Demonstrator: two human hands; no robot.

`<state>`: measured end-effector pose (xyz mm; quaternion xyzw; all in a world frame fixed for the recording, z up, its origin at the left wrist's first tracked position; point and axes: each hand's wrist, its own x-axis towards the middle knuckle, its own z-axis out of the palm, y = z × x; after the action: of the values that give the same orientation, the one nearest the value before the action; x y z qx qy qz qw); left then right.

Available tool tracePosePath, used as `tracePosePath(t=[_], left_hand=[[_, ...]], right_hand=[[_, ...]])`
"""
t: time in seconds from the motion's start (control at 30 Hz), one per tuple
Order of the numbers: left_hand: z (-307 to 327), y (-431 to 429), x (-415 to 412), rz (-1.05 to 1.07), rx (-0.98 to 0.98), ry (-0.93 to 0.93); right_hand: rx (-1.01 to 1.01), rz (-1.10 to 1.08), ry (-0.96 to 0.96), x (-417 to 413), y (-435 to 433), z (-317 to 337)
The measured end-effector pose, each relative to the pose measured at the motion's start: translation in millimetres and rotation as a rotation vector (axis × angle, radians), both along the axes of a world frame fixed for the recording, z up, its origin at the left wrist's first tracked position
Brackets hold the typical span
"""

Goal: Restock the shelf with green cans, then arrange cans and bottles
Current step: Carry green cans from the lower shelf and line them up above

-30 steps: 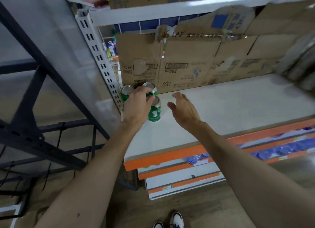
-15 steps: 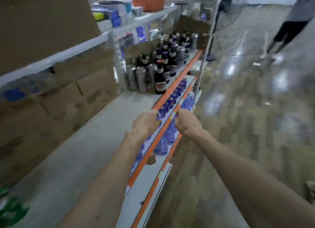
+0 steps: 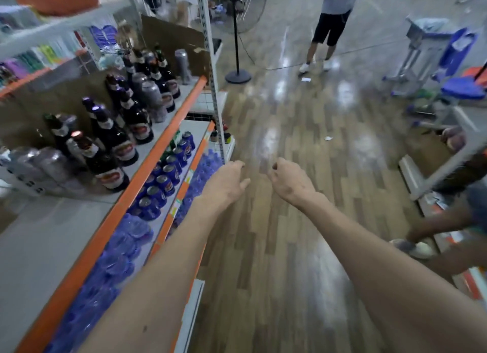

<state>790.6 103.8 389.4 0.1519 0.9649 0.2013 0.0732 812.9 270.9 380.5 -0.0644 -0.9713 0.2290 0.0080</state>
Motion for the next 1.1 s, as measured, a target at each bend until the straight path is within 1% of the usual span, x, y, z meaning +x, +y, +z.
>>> tracePosePath(t=[0.17, 0.37, 0.43, 0.5, 0.6, 0.67, 0.73, 0.87, 0.97, 1.03, 1.1], left_hand=[[-15.4, 29.4, -87.2, 0.033, 0.009, -0.028], [-38.7, 66.2, -233.9, 0.066, 0.036, -0.041], [-37.7, 80.7, -277.3, 0.070, 0.017, -0.076], [-34.5, 93.9, -320.9, 0.066, -0.008, -0.092], [-33.4, 107.9, -379.5, 0.072, -0.057, -0.090], [-37.8, 115.1, -413.0, 0.079, -0.124, -0.077], [-45.6, 123.1, -443.2, 0.128, -0.134, -0.106], [-64.6, 134.8, -502.9, 0.278, -0.063, -0.182], [-83.0, 130.2, -547.6, 0.387, -0.091, -0.239], [-95.8, 126.0, -568.2, 0.500, -0.074, -0.297], [-108.3, 122.1, -584.0, 0.595, -0.079, -0.284]], right_hand=[[0.006, 0.042, -0.002, -87.9, 30.2, -10.4], [0.028, 0.081, -0.040, -216.7, 63.2, -21.9], [0.090, 0.124, -0.087, -254.0, 73.0, -21.5], [0.139, 0.142, -0.068, -294.2, 84.4, -20.4], [0.130, 0.136, -0.057, -355.6, 100.2, -20.3], [0.131, 0.139, -0.050, -395.0, 109.8, -24.3], [0.147, 0.155, -0.047, -434.6, 119.3, -30.5], [0.144, 0.244, -0.112, -521.2, 134.9, -47.9], [0.114, 0.357, -0.166, -585.8, 139.9, -61.7], [0.081, 0.445, -0.229, -629.3, 137.7, -71.7], [0.081, 0.537, -0.247, -667.6, 129.6, -82.1]])
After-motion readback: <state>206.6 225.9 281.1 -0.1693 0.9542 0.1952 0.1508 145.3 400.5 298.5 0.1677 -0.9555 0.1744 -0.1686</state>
